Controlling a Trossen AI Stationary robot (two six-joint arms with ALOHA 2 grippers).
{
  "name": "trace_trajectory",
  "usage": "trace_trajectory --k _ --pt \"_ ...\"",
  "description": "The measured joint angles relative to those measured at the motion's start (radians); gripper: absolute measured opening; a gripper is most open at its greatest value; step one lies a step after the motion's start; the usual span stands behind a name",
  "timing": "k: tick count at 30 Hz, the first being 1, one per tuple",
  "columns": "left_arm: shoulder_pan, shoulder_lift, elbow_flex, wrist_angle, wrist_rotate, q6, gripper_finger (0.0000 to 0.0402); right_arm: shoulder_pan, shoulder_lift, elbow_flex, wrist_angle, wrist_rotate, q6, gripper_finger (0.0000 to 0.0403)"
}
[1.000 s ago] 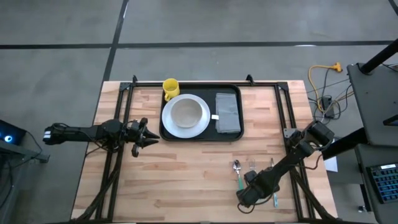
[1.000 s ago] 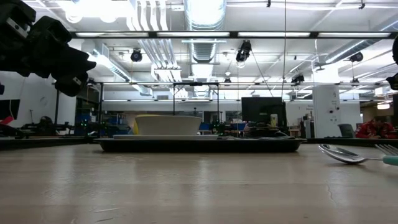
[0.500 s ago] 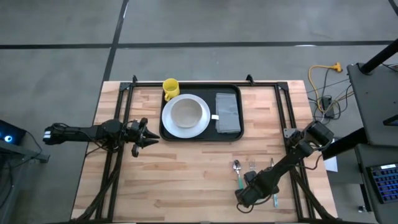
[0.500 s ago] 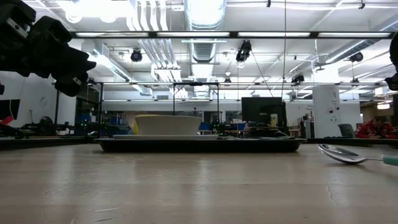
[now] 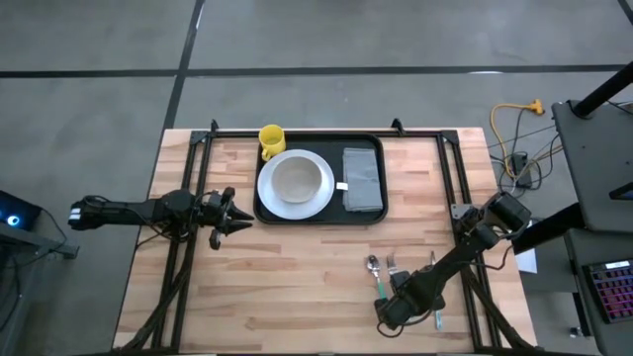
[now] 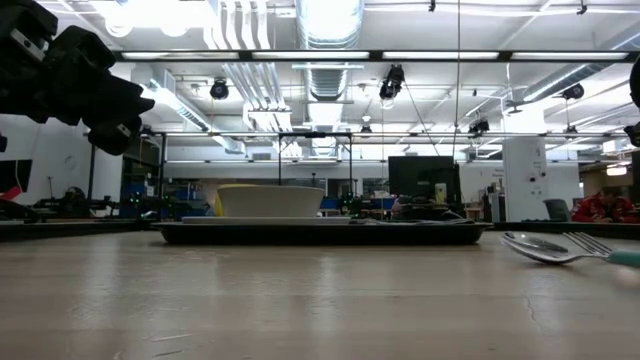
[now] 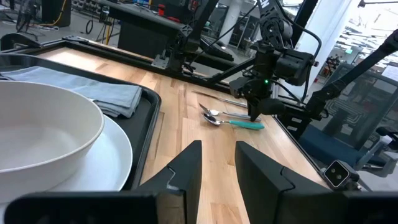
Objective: Set up tray
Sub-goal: Put the blue fork on top of the gray napkin on the black serving tray
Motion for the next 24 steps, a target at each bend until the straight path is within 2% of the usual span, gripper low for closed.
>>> trace_trajectory --k 9,14,24 --pt "0.000 0.000 0.000 0.000 0.000 0.000 0.0082 -0.046 -0.008 -0.004 -0.031 -0.019 -0.106 0.0032" --pt "-0.001 0.000 0.000 0.000 0.000 0.000 0.0082 -0.097 -0.037 -0.012 -0.154 -0.014 -0.162 0.0032" --pt "-0.001 0.008 0.000 0.000 0.000 0.000 0.0082 -0.228 -0.224 -0.213 -0.150 0.019 -0.320 0.0033"
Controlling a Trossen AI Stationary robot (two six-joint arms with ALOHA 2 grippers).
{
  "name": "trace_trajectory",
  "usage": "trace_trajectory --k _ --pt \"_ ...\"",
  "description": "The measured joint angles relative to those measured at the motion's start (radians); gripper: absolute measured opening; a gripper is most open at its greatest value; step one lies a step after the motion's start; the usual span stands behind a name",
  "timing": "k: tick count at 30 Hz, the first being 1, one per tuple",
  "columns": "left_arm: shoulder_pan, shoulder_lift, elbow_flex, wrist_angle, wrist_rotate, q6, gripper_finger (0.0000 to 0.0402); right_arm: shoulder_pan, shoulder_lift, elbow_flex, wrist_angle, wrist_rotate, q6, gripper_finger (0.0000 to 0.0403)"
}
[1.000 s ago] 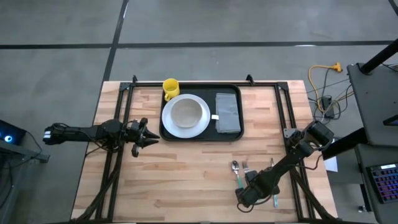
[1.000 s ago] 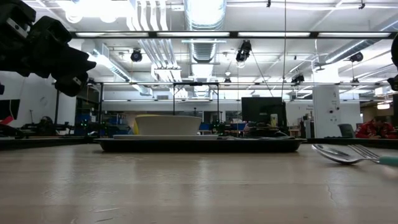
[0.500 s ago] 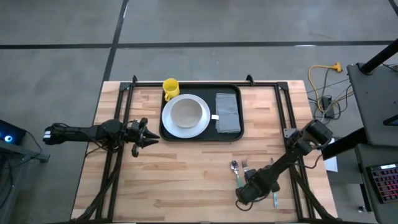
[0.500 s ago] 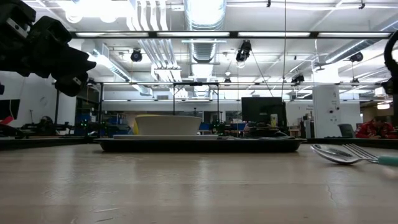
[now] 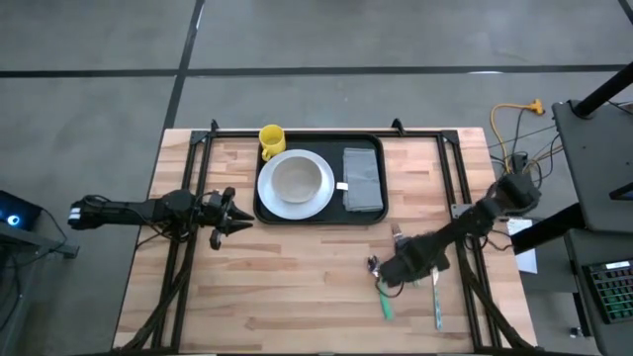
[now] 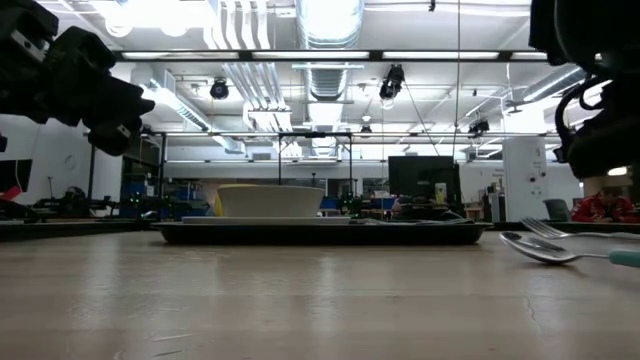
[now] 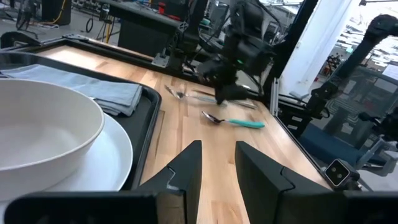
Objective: Set up tray
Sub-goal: Put the blue fork on top of the gray napkin on the black serving tray
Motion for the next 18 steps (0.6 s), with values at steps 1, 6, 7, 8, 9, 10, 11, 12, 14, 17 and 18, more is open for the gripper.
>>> trace_trajectory --k 1,6,7,8,9,10,11,12,14,17,18 --pt "0.000 0.003 0.000 0.000 0.000 0.000 0.0082 -0.015 -0.026 -0.022 -0.001 -0.003 -0.012 0.0033" --pt "0.000 0.004 0.000 0.000 0.000 0.000 0.0082 -0.089 -0.163 -0.123 0.003 0.009 -0.044 0.0033" --pt "0.000 0.003 0.000 0.000 0.000 0.000 0.0082 -0.106 -0.188 -0.139 0.004 0.011 -0.043 0.0033" --pt "0.000 0.003 0.000 0.000 0.000 0.000 0.0082 -0.123 -0.214 -0.156 0.005 0.011 -0.039 0.0033" --pt "0.000 0.004 0.000 0.000 0.000 0.000 0.0082 -0.141 -0.236 -0.171 0.004 0.013 -0.033 0.0033" --pt "0.000 0.004 0.000 0.000 0.000 0.000 0.0082 -0.161 -0.257 -0.184 0.003 0.014 -0.032 0.0033" --pt "0.000 0.004 0.000 0.000 0.000 0.000 0.0082 -0.182 -0.276 -0.195 0.003 0.016 -0.031 0.0033" --pt "0.000 0.004 0.000 0.000 0.000 0.000 0.0082 -0.206 -0.291 -0.204 0.003 0.023 -0.031 0.0033" --pt "0.000 0.004 0.000 0.000 0.000 0.000 0.0082 -0.258 -0.313 -0.215 0.003 0.040 -0.031 0.0033" --pt "0.000 0.004 0.000 0.000 0.000 0.000 0.0082 -0.357 -0.320 -0.216 0.010 0.044 -0.077 0.0033" --pt "0.000 0.004 0.000 0.000 0.000 0.000 0.0082 -0.393 -0.317 -0.210 0.009 0.048 -0.102 0.0033"
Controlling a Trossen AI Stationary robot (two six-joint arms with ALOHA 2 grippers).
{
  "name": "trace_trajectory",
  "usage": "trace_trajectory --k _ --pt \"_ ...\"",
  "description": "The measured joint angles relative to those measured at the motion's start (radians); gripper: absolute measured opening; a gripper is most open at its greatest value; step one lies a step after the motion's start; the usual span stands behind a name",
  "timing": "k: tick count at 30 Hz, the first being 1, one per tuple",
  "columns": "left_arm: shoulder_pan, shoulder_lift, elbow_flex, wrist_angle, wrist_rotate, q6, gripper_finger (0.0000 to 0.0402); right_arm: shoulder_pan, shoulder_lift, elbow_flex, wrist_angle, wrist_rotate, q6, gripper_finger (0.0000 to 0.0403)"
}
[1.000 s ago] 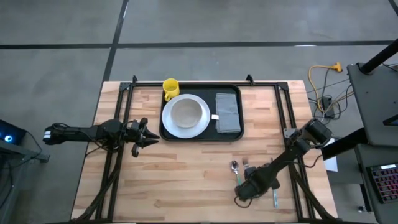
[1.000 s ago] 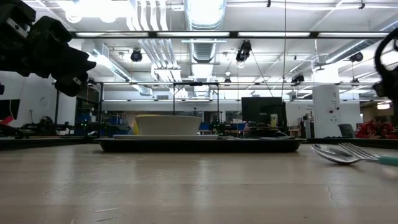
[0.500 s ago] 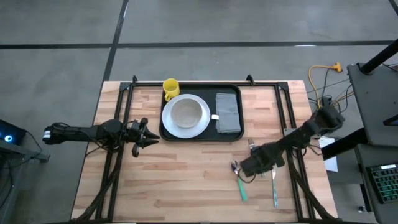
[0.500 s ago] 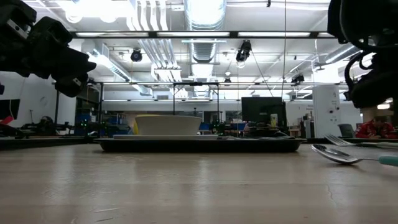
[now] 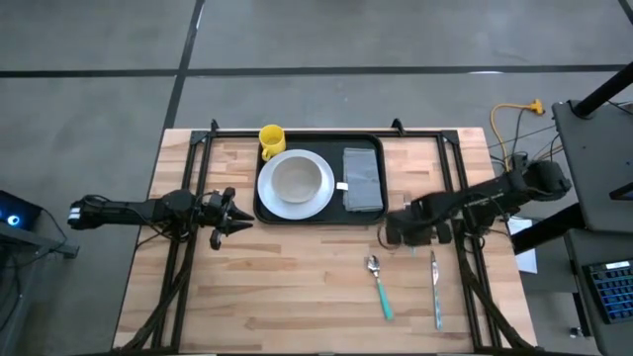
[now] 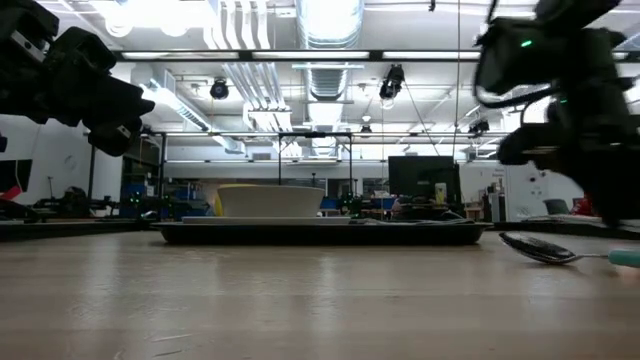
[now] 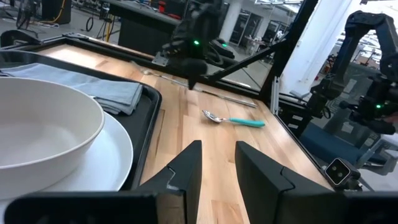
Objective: Set up tray
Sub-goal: Put the blue fork on top of the gray napkin on the black serving tray
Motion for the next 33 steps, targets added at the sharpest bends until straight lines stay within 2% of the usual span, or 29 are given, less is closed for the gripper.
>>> trace_trajectory --k 7,15,21,27,33 --pt "0.001 0.000 0.000 0.000 0.000 0.000 0.0082 -0.265 0.050 0.109 -0.006 0.044 -0.188 0.0033" --pt "0.001 -0.001 0.000 0.000 0.000 0.000 0.0082 -0.460 0.170 0.277 -0.008 0.073 -0.388 0.0033" --pt "0.001 -0.001 0.000 0.000 0.000 0.000 0.0082 -0.529 0.327 0.446 -0.011 0.066 -0.534 0.0033" --pt "0.000 -0.001 0.000 0.000 0.000 0.000 0.0082 -0.549 0.459 0.621 -0.083 0.063 -0.607 0.0033" --pt "0.000 -0.001 0.000 0.000 0.000 0.000 0.0082 -0.550 0.485 0.649 -0.122 0.061 -0.618 0.0033"
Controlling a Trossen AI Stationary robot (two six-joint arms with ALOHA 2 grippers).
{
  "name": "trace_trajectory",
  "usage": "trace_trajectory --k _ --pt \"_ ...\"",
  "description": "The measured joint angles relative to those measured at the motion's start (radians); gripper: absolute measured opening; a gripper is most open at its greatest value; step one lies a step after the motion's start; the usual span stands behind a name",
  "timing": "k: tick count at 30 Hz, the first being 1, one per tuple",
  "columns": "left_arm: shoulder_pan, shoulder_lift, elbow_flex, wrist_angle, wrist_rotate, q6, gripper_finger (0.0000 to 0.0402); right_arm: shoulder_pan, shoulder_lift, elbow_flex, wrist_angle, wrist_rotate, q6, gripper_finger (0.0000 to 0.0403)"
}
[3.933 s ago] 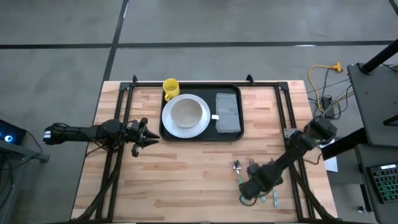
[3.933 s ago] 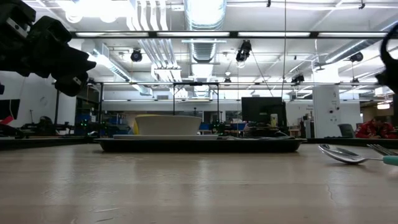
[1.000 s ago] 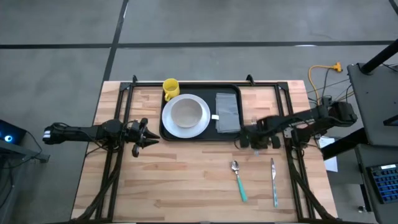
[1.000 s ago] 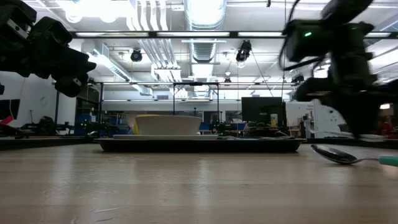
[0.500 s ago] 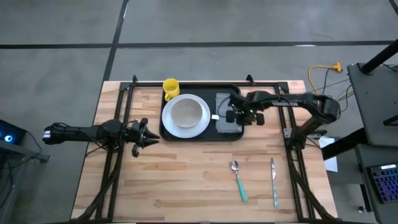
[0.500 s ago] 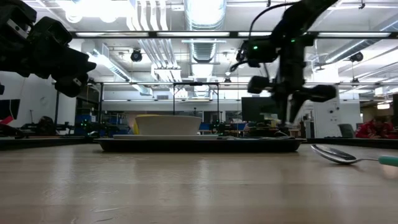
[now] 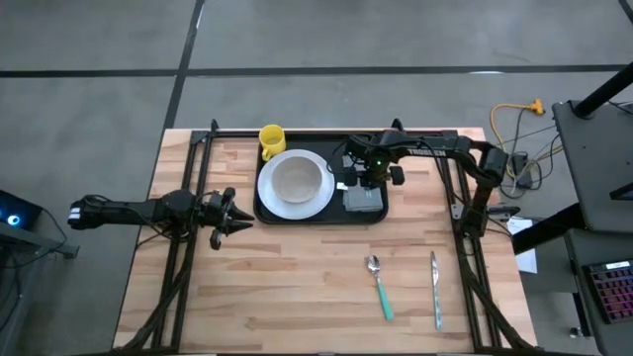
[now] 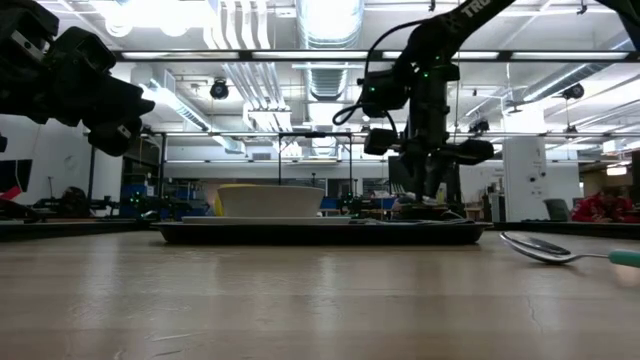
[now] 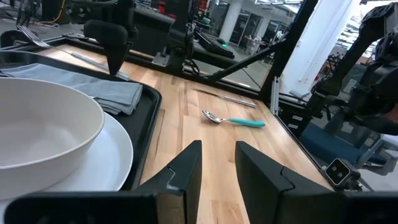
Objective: Set up tray
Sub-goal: Put the blue fork on top of the gray napkin on the black serving tray
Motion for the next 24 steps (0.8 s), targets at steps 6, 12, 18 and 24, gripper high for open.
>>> trace_trajectory --k 6,12,18,24 --pt "0.000 0.000 0.000 0.000 0.000 0.000 0.0082 0.000 -0.001 -0.002 0.004 -0.003 0.000 0.0033" --pt "-0.001 0.000 0.000 0.000 0.000 0.000 0.0082 0.016 0.011 -0.003 0.013 -0.007 0.017 0.0033" --pt "-0.001 0.000 0.000 0.000 0.000 0.000 0.0082 0.037 0.029 -0.003 0.021 -0.009 0.022 0.0033" --pt "-0.001 0.000 0.000 0.000 0.000 0.000 0.0082 0.042 0.042 -0.019 0.053 0.002 0.044 0.0033"
